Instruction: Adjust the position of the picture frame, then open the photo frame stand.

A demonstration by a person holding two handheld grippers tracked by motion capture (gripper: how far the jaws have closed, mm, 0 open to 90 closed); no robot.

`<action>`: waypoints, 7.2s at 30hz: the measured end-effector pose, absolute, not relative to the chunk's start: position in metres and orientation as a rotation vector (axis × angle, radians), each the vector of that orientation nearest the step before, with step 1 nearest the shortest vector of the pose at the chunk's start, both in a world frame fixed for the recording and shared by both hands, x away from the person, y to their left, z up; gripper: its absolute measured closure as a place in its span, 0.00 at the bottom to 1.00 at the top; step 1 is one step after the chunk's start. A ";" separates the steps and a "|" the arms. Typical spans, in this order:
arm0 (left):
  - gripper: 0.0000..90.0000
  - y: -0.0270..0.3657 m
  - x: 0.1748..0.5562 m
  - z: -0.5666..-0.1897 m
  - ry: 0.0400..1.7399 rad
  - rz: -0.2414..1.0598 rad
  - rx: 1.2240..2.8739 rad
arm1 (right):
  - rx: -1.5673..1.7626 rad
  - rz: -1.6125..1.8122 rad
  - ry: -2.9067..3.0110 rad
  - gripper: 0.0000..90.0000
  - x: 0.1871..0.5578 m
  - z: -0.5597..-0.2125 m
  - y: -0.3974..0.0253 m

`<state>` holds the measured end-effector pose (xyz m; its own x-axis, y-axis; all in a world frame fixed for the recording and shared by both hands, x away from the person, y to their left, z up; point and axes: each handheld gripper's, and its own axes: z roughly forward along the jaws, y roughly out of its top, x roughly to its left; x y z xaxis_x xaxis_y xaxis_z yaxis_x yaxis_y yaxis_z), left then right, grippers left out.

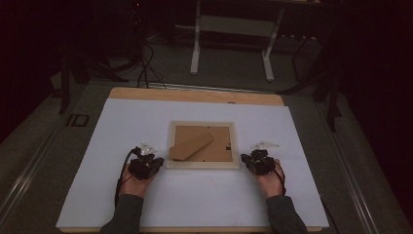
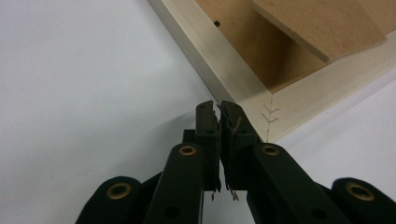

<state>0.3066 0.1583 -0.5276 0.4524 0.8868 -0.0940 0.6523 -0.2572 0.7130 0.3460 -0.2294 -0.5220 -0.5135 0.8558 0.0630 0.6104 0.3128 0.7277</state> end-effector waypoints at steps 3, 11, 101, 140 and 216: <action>0.97 0.159 0.307 -0.527 1.284 0.431 1.999 | 1.316 1.024 2.247 0.99 0.346 -0.521 -0.230; 0.95 0.160 0.306 -0.524 1.291 0.439 1.977 | 1.306 1.026 2.251 0.98 0.345 -0.521 -0.230; 0.54 0.090 0.361 -0.459 0.984 0.318 2.110 | 1.320 1.089 2.234 0.91 0.344 -0.515 -0.241; 0.42 0.060 0.400 -0.474 0.985 0.260 2.260 | 1.317 1.101 2.236 0.87 0.344 -0.515 -0.243; 0.45 0.040 0.411 -0.497 1.004 0.330 2.428 | 1.324 1.110 2.226 0.87 0.345 -0.514 -0.246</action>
<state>0.4108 0.0400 -0.4970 0.7006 0.7127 0.0352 0.5947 -0.6104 0.5232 0.3450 -0.2462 -0.5145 -0.5181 0.8483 0.1089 0.5977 0.2681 0.7556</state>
